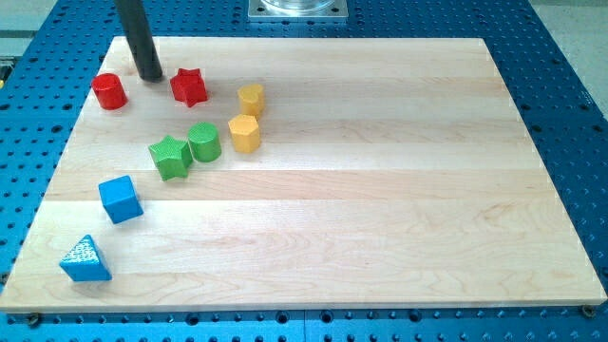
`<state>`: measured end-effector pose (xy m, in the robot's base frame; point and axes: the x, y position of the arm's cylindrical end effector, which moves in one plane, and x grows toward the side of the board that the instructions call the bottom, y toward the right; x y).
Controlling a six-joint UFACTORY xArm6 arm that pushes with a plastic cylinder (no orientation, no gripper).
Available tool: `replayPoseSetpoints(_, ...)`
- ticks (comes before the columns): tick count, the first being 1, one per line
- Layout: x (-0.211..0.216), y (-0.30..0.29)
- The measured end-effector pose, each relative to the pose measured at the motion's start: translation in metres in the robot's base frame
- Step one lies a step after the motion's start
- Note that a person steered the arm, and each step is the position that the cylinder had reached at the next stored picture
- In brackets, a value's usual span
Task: Slide the red circle to the top left side of the green star
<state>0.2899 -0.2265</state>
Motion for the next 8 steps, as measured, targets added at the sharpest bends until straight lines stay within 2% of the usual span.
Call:
replayPoseSetpoints(1,0.035,-0.035)
replayPoseSetpoints(2,0.023,0.015)
replayPoseSetpoints(4,-0.054,0.183)
replayPoseSetpoints(5,-0.061,0.204)
replayPoseSetpoints(6,-0.092,0.128)
replayPoseSetpoints(7,-0.091,0.013)
replayPoseSetpoints(8,-0.066,-0.075)
